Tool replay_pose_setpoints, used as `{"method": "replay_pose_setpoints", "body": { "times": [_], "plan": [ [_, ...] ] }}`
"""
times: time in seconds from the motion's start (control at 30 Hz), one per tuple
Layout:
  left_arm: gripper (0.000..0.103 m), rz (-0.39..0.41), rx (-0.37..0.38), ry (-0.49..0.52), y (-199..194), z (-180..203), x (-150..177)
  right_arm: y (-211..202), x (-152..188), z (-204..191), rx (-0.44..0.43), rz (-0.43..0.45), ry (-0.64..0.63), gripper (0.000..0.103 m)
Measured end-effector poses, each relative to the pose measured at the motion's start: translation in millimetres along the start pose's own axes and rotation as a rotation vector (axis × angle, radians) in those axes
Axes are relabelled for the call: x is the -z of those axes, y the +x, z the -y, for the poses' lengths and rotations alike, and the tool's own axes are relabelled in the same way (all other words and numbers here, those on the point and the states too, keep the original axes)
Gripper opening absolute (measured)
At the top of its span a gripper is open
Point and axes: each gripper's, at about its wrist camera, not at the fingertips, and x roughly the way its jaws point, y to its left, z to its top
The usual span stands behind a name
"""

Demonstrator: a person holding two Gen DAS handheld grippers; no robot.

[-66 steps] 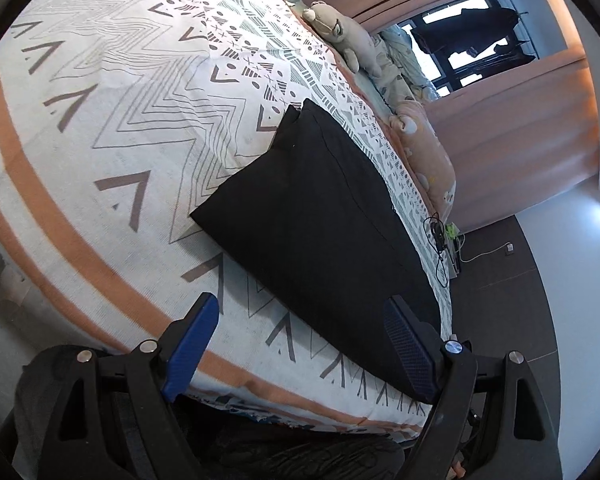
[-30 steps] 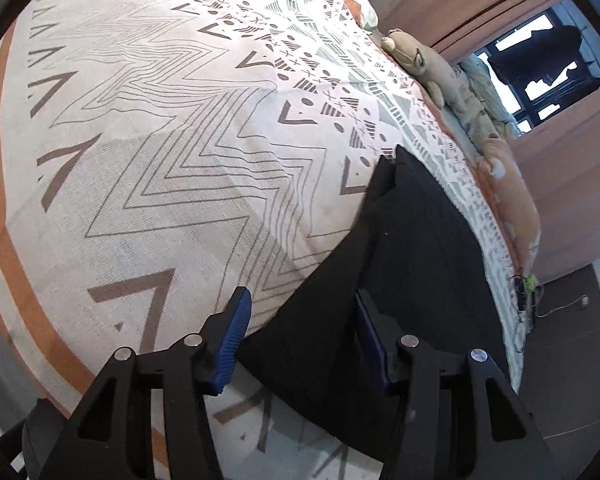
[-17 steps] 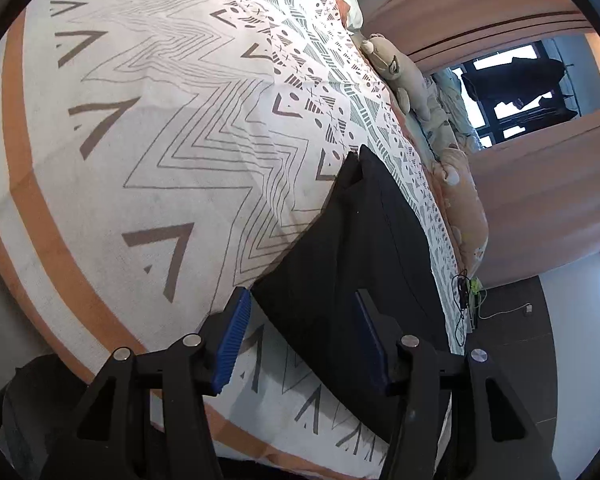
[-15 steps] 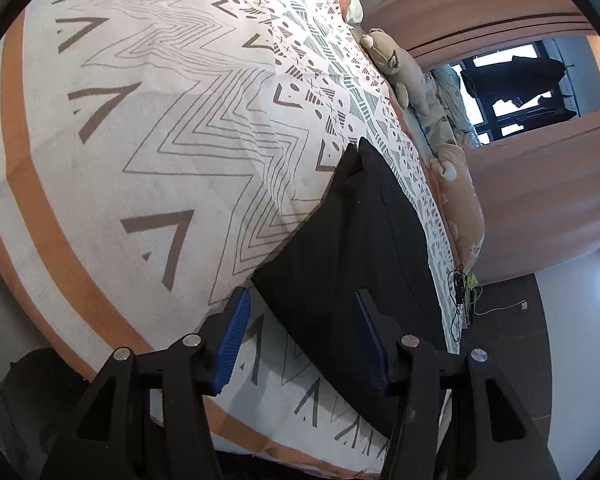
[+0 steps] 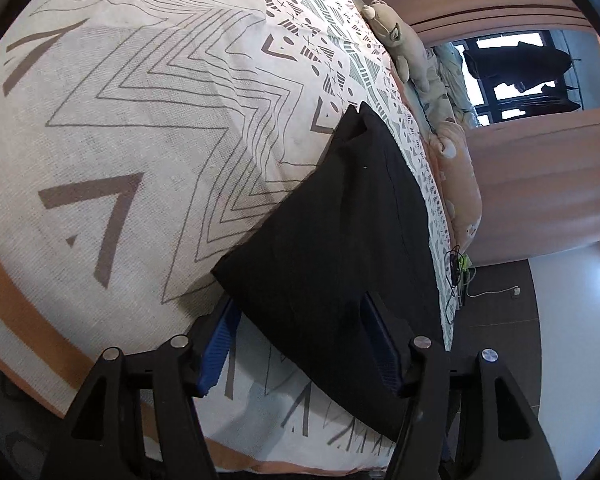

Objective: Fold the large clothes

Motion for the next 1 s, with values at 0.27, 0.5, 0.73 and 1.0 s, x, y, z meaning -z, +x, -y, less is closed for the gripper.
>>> {"method": "replay_pose_setpoints", "body": {
  "times": [0.27,0.5,0.73,1.0],
  "plan": [
    [0.062,-0.001,0.035,0.03,7.4,2.5,-8.3,38.7,-14.0,-27.6,0.058,-0.083,-0.09,0.05],
    [0.062,0.018,0.065,0.055,6.2,1.7,-5.6,83.8,-17.2,-43.2,0.174,-0.146,-0.166,0.031],
    [0.062,0.034,0.092,0.042,3.2,-0.4,-3.7,130.2,-33.3,-51.8,0.256,-0.229,-0.223,0.031],
    [0.062,0.039,0.076,0.028,5.2,1.9,0.9,169.2,-65.0,-56.9,0.303,-0.234,-0.225,0.031]
  ]
}}
